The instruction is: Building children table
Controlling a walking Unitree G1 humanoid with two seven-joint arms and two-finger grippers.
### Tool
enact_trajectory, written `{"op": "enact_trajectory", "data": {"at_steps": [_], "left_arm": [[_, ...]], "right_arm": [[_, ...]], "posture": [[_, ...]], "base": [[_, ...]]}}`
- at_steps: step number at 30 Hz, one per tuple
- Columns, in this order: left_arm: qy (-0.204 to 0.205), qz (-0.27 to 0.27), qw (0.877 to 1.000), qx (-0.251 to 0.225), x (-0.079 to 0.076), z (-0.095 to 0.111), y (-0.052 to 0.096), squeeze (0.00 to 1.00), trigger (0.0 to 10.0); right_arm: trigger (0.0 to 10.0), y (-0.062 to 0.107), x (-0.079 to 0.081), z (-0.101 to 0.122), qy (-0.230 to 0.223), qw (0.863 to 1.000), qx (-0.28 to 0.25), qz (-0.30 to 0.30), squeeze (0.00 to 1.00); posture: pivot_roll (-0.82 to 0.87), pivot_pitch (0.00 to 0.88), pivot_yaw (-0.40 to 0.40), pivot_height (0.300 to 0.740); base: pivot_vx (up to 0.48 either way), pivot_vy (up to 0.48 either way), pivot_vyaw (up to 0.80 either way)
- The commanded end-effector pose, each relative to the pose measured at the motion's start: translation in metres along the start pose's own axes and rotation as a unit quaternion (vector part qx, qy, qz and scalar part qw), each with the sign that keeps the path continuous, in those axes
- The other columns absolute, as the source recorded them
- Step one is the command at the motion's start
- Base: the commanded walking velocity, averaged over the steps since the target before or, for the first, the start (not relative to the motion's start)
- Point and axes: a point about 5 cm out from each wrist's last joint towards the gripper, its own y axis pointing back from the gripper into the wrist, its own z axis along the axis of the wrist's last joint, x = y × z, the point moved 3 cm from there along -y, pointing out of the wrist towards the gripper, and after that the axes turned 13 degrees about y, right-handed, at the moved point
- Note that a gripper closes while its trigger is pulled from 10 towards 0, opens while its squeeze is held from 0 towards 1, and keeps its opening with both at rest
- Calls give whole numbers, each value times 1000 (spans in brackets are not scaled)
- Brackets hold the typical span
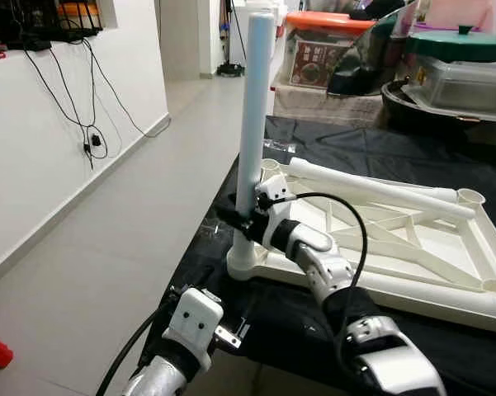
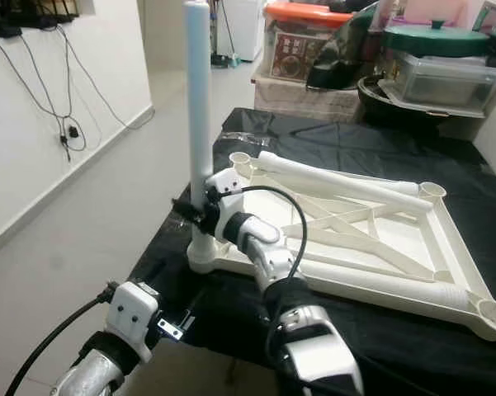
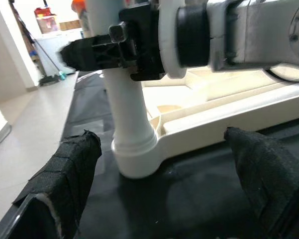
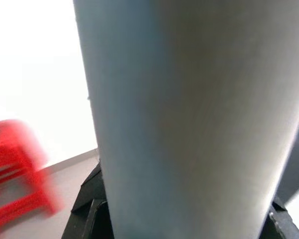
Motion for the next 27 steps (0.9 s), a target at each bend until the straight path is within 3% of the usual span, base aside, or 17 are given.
{"op": "enact_trajectory", "data": {"at_steps": [1, 3, 5, 6, 7, 9, 10, 12, 14, 15, 16, 17, 18, 19, 24, 25, 27], "left_arm": [[-3, -1, 1000, 6, 1, -1, 1, 0, 10000], [-3, -3, 1000, 8, 1, -2, 1, 0, 10000], [-3, -3, 1000, 8, 1, -2, 1, 0, 10000], [-3, -3, 1000, 8, 1, -2, 0, 0, 10000], [-3, -3, 1000, 8, 1, -2, 0, 0, 10000], [-3, -4, 1000, 8, 0, -2, 0, 0, 10000], [-3, -4, 1000, 8, 0, -2, 0, 0, 10000], [-3, -3, 1000, 7, 0, -2, 0, 0, 10000], [-3, -3, 1000, 7, 0, -2, 0, 0, 10000], [-3, -2, 1000, 7, 0, -2, 0, 0, 10000], [-3, -2, 1000, 7, 0, -2, 0, 0, 10000], [-3, -2, 1000, 7, 0, -2, 0, 0, 10000], [-3, -2, 1000, 7, 0, -2, 0, 0, 10000], [-3, -2, 1000, 7, 0, -2, 1, 0, 10000], [-2, -3, 1000, 8, -1, -3, 1, 0, 10000], [-2, -3, 1000, 8, -1, -3, 1, 0, 10000], [-1, -4, 1000, 8, -1, -4, 1, 0, 10000]], "right_arm": [[0, 17, -31, -18, -5, 990, 39, -137, 0], [0, 35, -47, -22, 7, 963, 62, -262, 0], [0, 35, -47, -22, 7, 963, 62, -262, 0], [0, 44, -49, -23, 7, 948, 71, -310, 0], [0, 44, -49, -23, 7, 948, 71, -310, 0], [0, 53, -39, -25, -14, 931, 92, -352, 0], [0, 53, -39, -25, -14, 931, 92, -352, 0], [0, 53, -22, -26, -36, 928, 107, -356, 0], [0, 53, -22, -26, -36, 928, 107, -356, 0], [3804, 49, -14, -26, -49, 932, 105, -345, 0], [3804, 49, -14, -26, -49, 932, 105, -345, 0], [10000, 44, -7, -23, -50, 938, 92, -330, 510], [10000, 44, -7, -23, -50, 938, 92, -330, 510], [10000, 40, -2, -21, -53, 944, 77, -315, 1000], [10000, 37, 2, -14, -43, 950, 54, -305, 1000], [10000, 34, 4, -10, -49, 956, 35, -286, 0], [10000, 26, 1, 0, -30, 978, -9, -206, 0]], "posture": [[125, 0, -50, 740], [123, 0, -48, 740], [123, 0, -48, 740], [123, 0, -49, 740], [123, 0, -49, 740], [126, 0, -53, 740], [126, 0, -53, 740], [124, 0, -55, 740], [124, 0, -55, 740], [123, 0, -55, 740], [123, 0, -55, 740], [121, 0, -56, 740], [121, 0, -56, 740], [120, 0, -56, 740], [119, 0, -57, 740], [117, 0, -54, 740], [118, 0, -55, 740]], "base": [[0, 0, 0], [0, 0, 0], [0, 0, 0], [0, 0, 0], [0, 0, 0], [0, 0, 0], [0, 0, 0], [0, 0, 0], [0, 0, 0], [0, 0, 0], [0, 0, 0], [0, 0, 0], [0, 0, 0], [0, 0, 0], [0, 0, 0], [0, 0, 0], [0, 0, 0]]}}
